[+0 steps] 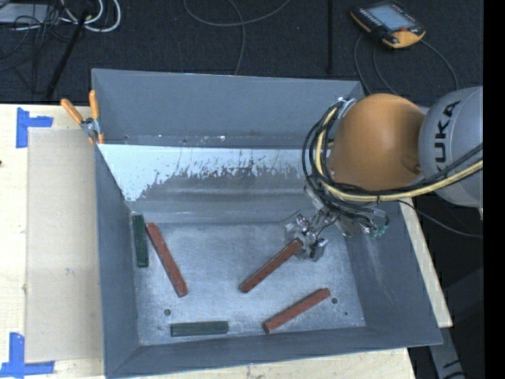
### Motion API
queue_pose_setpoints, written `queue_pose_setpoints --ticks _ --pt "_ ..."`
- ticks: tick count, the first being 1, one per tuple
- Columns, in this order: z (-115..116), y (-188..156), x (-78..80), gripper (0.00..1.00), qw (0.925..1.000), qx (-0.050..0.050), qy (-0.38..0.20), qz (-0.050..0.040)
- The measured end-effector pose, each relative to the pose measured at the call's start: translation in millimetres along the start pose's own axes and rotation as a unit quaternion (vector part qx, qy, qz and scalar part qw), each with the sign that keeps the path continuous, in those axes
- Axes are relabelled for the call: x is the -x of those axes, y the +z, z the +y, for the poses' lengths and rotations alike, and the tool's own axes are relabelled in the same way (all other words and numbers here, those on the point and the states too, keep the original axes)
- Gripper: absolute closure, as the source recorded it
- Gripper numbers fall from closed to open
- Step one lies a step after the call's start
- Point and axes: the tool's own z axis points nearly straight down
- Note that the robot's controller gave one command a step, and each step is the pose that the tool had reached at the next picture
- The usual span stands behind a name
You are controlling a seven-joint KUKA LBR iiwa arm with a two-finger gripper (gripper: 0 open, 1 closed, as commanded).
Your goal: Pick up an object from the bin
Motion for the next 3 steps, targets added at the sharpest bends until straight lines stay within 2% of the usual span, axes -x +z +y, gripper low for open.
queue_pose_setpoints --ticks 1,2,3 --pt "14 49 -3.5 1.00 0.9985 -0.001 -0.055 -0.0016" --pt "11 75 -24.7 1.00 0.9973 0.004 -0.073 0.0037" --pt "-5 36 4.2 1.00 0.9978 0.003 -0.066 0.0034"
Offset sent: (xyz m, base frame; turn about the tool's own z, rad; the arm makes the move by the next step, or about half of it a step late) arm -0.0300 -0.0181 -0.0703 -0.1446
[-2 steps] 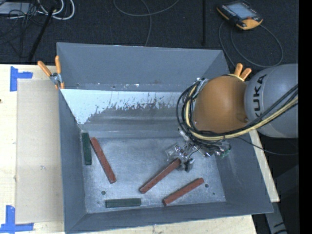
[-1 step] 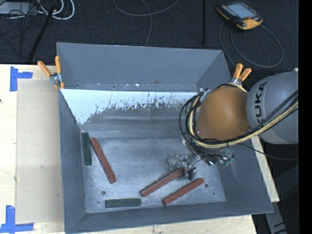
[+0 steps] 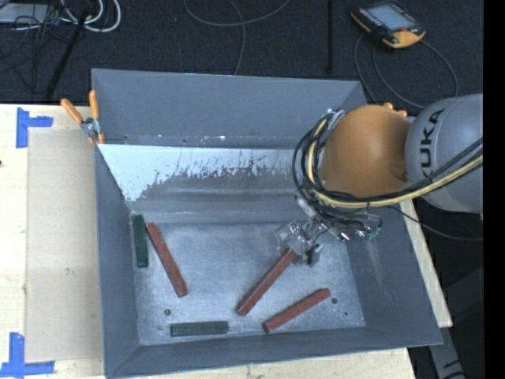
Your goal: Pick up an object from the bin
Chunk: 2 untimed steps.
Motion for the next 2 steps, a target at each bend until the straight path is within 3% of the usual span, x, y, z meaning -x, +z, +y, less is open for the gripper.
queue_pose_setpoints --ticks 1,2 --pt "19 -55 -17.6 1.00 0.9999 0.001 0.012 0.0001" --pt "-24 -49 -33.4 0.00 0.9999 -0.001 0.014 -0.0019"
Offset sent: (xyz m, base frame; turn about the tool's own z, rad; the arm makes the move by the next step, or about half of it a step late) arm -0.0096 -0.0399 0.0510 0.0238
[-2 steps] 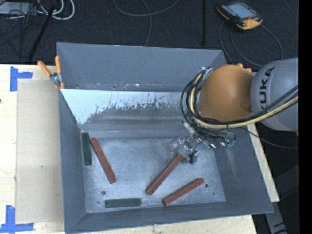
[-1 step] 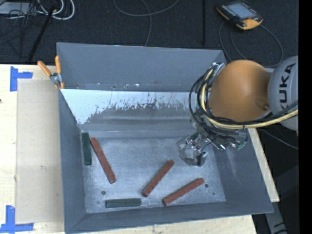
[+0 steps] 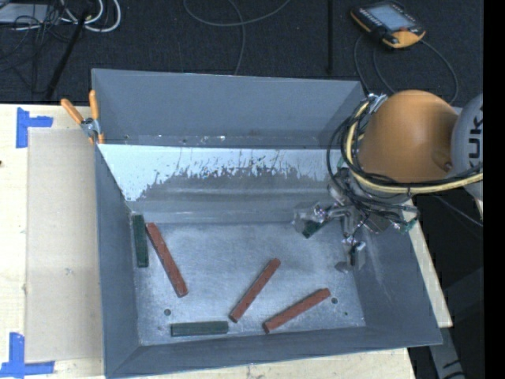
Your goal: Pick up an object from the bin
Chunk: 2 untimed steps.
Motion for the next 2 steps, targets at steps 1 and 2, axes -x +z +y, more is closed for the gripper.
queue_pose_setpoints --ticks 1,2 --pt "0 -1 0.4 0.00 1.0000 0.000 0.001 -0.0008" --pt "16 41 -2.9 0.00 0.9997 -0.003 -0.025 -0.0023"
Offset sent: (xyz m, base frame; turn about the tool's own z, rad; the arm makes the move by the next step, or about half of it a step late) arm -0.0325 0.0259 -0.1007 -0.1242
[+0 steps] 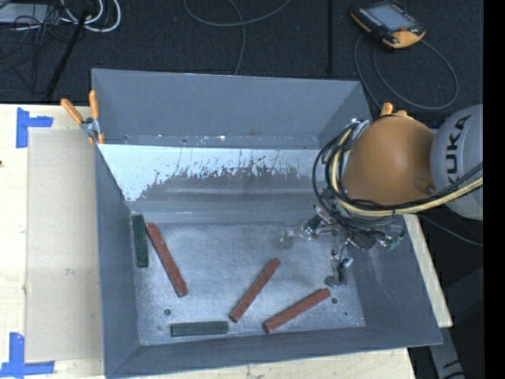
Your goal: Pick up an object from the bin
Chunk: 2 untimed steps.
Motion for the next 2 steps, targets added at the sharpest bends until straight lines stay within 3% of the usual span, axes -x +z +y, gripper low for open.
queue_pose_setpoints --ticks 1,2 --pt "27 39 -37.8 0.00 1.0000 0.003 0.003 0.0025" --pt "61 60 -36.5 1.00 0.9990 0.002 0.045 0.0012"
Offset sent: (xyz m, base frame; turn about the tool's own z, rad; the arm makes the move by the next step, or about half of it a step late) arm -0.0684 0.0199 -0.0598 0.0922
